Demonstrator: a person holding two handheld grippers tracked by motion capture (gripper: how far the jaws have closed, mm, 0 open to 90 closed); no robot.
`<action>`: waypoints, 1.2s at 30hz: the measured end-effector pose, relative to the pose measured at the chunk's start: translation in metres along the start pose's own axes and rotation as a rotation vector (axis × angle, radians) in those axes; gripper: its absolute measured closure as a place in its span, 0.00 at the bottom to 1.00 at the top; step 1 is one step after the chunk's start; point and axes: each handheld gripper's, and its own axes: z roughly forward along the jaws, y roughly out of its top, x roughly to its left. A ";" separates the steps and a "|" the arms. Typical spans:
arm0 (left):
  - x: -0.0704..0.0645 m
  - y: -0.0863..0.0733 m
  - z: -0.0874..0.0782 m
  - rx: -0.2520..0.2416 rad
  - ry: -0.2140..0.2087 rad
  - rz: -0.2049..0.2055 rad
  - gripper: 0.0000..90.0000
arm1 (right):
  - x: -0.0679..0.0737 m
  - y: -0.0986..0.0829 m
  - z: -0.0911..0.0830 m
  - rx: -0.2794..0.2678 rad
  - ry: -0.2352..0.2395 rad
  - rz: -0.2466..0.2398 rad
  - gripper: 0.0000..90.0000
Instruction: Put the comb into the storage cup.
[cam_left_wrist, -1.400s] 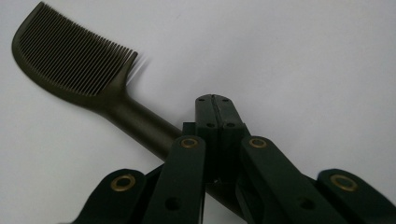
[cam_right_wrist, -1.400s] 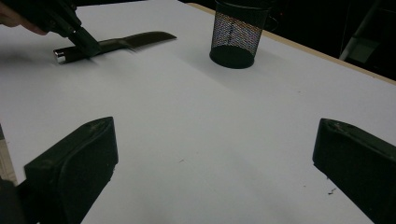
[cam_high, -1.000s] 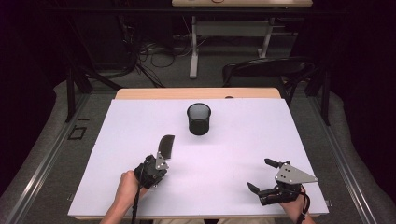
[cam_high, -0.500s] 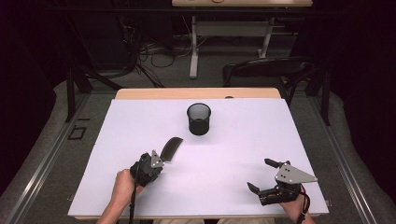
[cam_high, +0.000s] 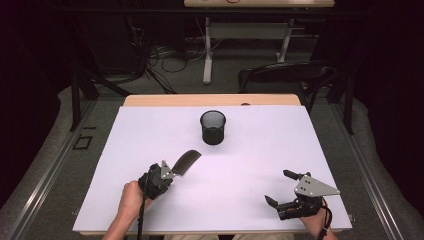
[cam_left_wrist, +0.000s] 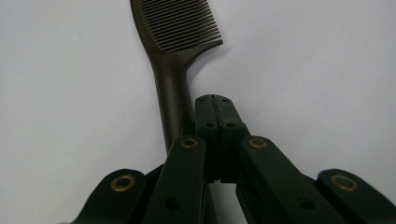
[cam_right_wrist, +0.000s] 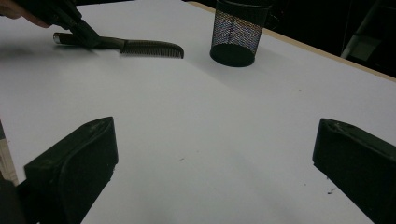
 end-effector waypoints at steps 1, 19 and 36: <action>-0.001 0.000 -0.001 -0.007 -0.001 -0.002 1.00 | 0.000 0.000 0.000 0.000 0.001 0.000 0.00; 0.003 0.011 -0.024 -0.072 -0.018 -0.057 0.42 | -0.001 0.000 0.001 0.006 0.007 0.005 0.00; 0.020 0.019 -0.025 -0.016 -0.005 -0.121 0.05 | 0.000 0.000 0.001 0.012 0.008 0.007 0.00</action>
